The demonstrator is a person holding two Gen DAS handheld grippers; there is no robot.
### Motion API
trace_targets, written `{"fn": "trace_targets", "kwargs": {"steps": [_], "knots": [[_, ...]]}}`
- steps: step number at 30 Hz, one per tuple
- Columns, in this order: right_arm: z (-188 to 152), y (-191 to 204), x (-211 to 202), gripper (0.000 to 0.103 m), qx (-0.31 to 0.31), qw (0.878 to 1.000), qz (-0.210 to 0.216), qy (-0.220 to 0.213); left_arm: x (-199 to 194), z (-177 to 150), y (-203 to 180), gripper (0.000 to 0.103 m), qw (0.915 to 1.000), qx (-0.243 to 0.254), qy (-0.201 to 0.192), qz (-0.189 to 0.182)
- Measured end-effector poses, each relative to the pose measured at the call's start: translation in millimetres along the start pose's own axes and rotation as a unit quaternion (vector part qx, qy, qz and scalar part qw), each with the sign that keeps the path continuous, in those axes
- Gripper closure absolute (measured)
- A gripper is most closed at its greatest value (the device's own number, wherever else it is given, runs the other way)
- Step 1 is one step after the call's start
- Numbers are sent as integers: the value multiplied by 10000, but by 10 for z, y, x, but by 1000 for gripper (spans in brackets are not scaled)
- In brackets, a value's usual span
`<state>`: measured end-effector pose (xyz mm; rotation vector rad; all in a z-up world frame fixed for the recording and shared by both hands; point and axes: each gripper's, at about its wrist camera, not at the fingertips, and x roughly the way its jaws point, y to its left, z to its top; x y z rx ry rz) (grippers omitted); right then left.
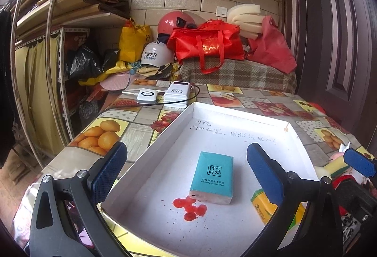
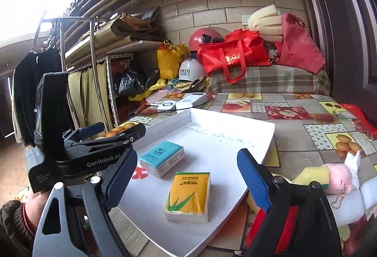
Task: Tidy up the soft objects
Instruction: 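Withdraw both tools from the tray back toward the pile of items, then grasp the black-and-white scrunchie with the left gripper while the right grasps the braided rope toy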
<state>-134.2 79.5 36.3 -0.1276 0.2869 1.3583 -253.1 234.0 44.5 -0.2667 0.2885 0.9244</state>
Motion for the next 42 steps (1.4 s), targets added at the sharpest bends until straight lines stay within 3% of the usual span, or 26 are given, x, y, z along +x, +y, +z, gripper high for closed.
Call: {"fn": "trace_targets", "kwargs": {"steps": [9, 12, 16, 19, 22, 24, 26, 27, 29, 34, 39, 42], "knots": [[31, -44, -320, 16, 20, 9967, 78, -802, -99, -12, -95, 0, 9991, 215, -202, -304], [35, -99, -451, 16, -198, 9944, -94, -1029, -153, -32, -137, 0, 9977, 228, -210, -606], [46, -375, -594, 16, -260, 9927, -664, -971, -250, -71, -301, 0, 9915, 303, -86, -1264], [9, -951, -726, 16, 613, 9914, -904, -719, -373, -123, -557, 0, 9818, 704, -47, -1763], [-78, -1590, -962, 16, 1448, 9803, -1174, -653, -516, -178, -881, 0, 9653, 1220, 33, -2309], [-100, -1832, -1176, 16, 1355, 9739, -1689, -687, -627, -213, -1110, 1, 9510, 1611, 73, -2637], [-104, -1974, -1378, 16, 1085, 9704, -2054, -667, -686, -290, -1338, 1, 9331, 1854, 406, -3053], [-106, -2044, -1455, 16, 953, 9703, -2156, -542, -696, -323, -1448, 1, 9248, 1974, 619, -3194], [-122, -2150, -1510, 16, 823, 9729, -2155, -157, -763, -406, -1633, 1, 9204, 2330, 723, -3054], [-285, -2351, -1406, 16, 916, 9732, -1777, 1138, -734, -595, -1900, 1, 8942, 2669, 1499, -3267], [-462, -2210, -1191, 16, 482, 9685, -1474, 1947, -650, -750, -2040, 1, 8869, 2973, 1890, -2987], [-512, -2105, -1032, 16, 145, 9635, -1382, 2288, -568, -756, -2067, 12, 8850, 2951, 2092, -2931]]}}
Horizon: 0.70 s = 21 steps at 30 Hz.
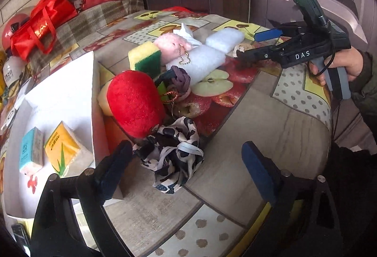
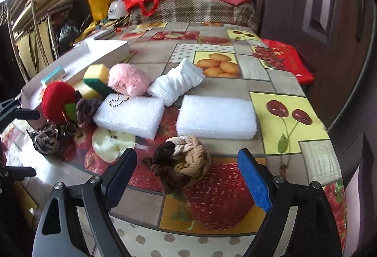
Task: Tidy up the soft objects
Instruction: 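Grasp the black-and-white scrunchie with the left gripper while the right grasps the braided rope toy, then carry the scrunchie and rope toy into the white tray and open both grippers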
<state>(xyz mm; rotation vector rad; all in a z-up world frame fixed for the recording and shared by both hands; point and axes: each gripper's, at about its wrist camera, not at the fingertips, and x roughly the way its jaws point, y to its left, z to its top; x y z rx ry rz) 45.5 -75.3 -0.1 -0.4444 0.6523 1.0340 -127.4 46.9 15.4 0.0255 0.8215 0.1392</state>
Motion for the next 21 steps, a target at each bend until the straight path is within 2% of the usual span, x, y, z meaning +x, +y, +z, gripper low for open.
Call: {"fn": "trace_targets", "kwargs": {"steps": [2, 6, 7, 8, 9, 11, 13, 15, 18, 21], "knots": [[16, 82, 96, 16, -164, 9997, -40, 159, 49, 16, 18, 22, 9999, -50, 106, -10], [17, 160, 260, 16, -341, 9981, -167, 485, 135, 31, 38, 28, 9996, -104, 275, 32], [18, 150, 247, 19, -318, 9984, -115, 459, 149, 29, 43, 45, 9995, -113, 308, 14], [9, 138, 224, 35, -294, 9986, -36, 428, 159, 31, 49, 64, 9994, -122, 329, 39], [-6, 122, 210, 46, -256, 9988, 90, 413, 161, 34, 47, 69, 9994, -117, 332, 21], [-37, 104, 170, 63, -235, 9991, 117, 348, 134, 28, 20, 75, 9996, -45, 265, -33], [-87, 97, 107, 70, -218, 9993, 148, 279, 82, 28, -25, 76, 9999, 68, 123, 62], [-115, 80, 35, 72, -95, 9996, 212, 144, -5, 18, -68, 76, 9997, 173, -104, 132], [-109, 54, -157, 72, 147, 9989, 354, -277, -162, -11, -83, 76, 9983, 218, -516, 159], [-41, 48, -409, 72, 416, 9936, 500, -922, -355, -49, -21, 76, 9945, 92, -1031, 165]]}}
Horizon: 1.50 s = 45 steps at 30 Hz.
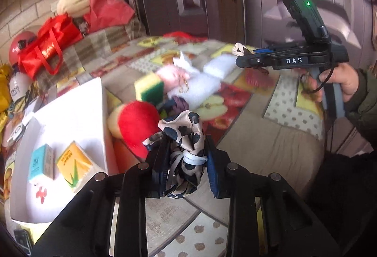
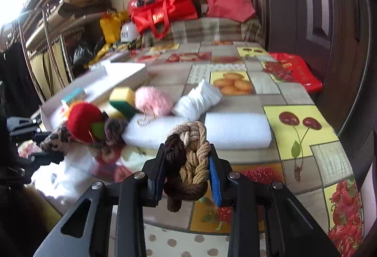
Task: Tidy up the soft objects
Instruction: 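Carry the scrunchie and rope toy into the white tray and open both grippers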
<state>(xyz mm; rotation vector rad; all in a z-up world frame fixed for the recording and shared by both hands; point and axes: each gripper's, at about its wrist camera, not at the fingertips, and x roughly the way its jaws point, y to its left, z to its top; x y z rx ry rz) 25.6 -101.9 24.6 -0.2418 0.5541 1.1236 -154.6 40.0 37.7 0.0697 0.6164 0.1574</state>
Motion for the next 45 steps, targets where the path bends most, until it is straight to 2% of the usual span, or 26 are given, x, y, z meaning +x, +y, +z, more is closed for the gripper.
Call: {"fn": "trace_targets", "kwargs": {"steps": [2, 4, 6, 9, 11, 13, 16, 35, 40, 42, 45], "knots": [[90, 16, -118, 71, 202, 9987, 97, -452, -115, 7, 66, 76, 9991, -97, -368, 186], [167, 64, -149, 71, 271, 9964, 59, -800, -193, 12, 136, 76, 9955, -88, -719, 607], [202, 154, -135, 71, 287, 9939, -28, -1061, -220, 5, 249, 76, 9923, -190, -862, 873], [215, 255, -26, 71, 372, 9917, 29, -1232, -249, -14, 453, 76, 9880, -521, -941, 1109], [219, 333, 71, 71, 410, 9923, 78, -1163, -285, -43, 609, 76, 9853, -867, -997, 1085], [224, 399, 57, 71, 435, 9904, 158, -1302, -327, -88, 731, 76, 9817, -1157, -1054, 1080], [244, 525, 86, 71, 290, 9899, 167, -1375, -381, -136, 824, 76, 9774, -1373, -1128, 1144], [236, 1320, 246, 69, -415, 9862, 915, -1316, -586, -280, 1053, 76, 9618, -1646, -1360, 1712], [262, 1509, 336, 70, -606, 9851, 986, -1269, -672, -385, 1282, 76, 9500, -1756, -1371, 2188], [272, 1584, 370, 70, -696, 9843, 1025, -1254, -698, -451, 1387, 76, 9431, -1673, -1358, 2531], [281, 1716, 425, 70, -841, 9828, 1109, -1214, -741, -566, 1657, 76, 9351, -2022, -1344, 2584]]}}
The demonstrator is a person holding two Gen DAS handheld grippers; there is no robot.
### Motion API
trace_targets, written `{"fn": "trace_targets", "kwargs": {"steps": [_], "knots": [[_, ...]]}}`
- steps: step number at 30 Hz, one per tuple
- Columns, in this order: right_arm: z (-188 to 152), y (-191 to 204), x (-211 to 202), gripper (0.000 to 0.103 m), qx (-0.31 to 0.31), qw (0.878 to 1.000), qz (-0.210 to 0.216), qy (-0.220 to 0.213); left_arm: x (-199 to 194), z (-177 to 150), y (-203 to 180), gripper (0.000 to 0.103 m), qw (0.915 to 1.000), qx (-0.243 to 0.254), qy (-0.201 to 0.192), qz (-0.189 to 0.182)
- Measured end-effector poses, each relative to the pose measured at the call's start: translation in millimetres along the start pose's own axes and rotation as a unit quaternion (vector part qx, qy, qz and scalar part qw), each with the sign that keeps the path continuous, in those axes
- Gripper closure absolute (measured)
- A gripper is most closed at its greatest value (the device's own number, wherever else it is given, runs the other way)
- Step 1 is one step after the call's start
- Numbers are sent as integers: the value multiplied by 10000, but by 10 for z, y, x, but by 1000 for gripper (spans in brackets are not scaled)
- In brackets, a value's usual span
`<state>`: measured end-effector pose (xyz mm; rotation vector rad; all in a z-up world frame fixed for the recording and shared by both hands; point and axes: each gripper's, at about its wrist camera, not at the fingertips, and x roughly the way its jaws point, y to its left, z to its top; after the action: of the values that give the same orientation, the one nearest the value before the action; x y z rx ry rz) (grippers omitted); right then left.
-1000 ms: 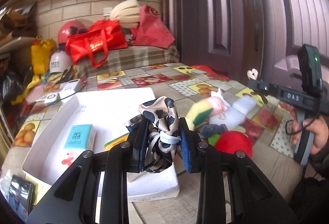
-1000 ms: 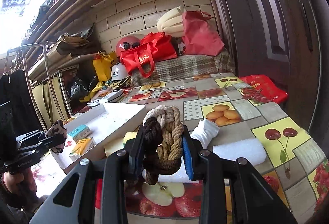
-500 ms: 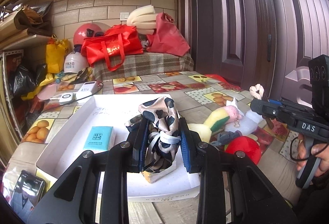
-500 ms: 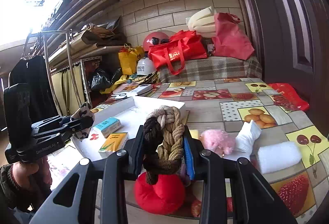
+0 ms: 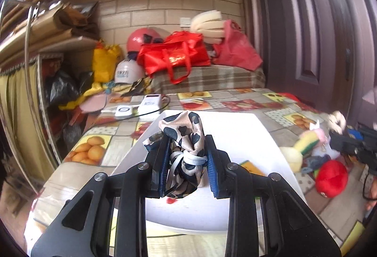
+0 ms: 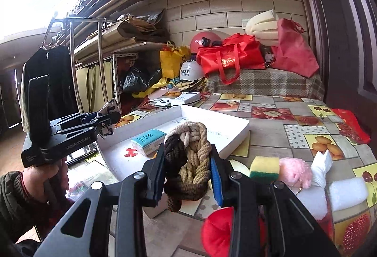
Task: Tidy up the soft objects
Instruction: 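Carry the scrunchie and rope toy into the white tray and open both grippers, then withdraw both tools and move the left toward the red plush apple while the right approaches the white foam sheet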
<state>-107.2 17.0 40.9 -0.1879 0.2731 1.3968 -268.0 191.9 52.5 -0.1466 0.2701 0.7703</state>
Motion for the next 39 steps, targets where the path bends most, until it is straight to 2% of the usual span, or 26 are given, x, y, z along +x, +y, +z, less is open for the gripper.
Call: {"fn": "trace_targets", "kwargs": {"steps": [5, 12, 21, 27, 28, 30, 31, 32, 34, 39], "knots": [[33, 149, 198, 70, -44, 9997, 173, 142, 194, 17, 241, 76, 9994, -291, 129, 148], [67, 304, 586, 70, -72, 9988, 252, 410, 421, 55, 210, 75, 9994, -150, 250, 194], [152, 264, 980, 70, -94, 9989, -174, 414, 620, 98, 399, 75, 9964, -638, 538, 163], [194, 238, 1203, 65, -2, 9975, -274, 658, 647, 99, 405, 74, 9962, -623, 576, 211], [191, 248, 1206, 59, -27, 9972, -315, 680, 647, 96, 406, 67, 9963, -607, 567, 233], [186, 270, 1178, 42, -77, 9974, -342, 628, 636, 91, 411, 45, 9962, -593, 524, 365], [186, 275, 1154, 26, -97, 9975, -391, 578, 630, 90, 419, 22, 9961, -598, 495, 413], [186, 285, 1136, 18, -109, 9976, -430, 533, 615, 86, 424, 8, 9961, -602, 466, 446], [191, 302, 1110, 18, -154, 9977, -461, 462, 587, 80, 430, 0, 9962, -594, 397, 504], [193, 327, 1092, 15, -197, 9977, -486, 426, 571, 72, 422, 0, 9960, -539, 374, 603]]}}
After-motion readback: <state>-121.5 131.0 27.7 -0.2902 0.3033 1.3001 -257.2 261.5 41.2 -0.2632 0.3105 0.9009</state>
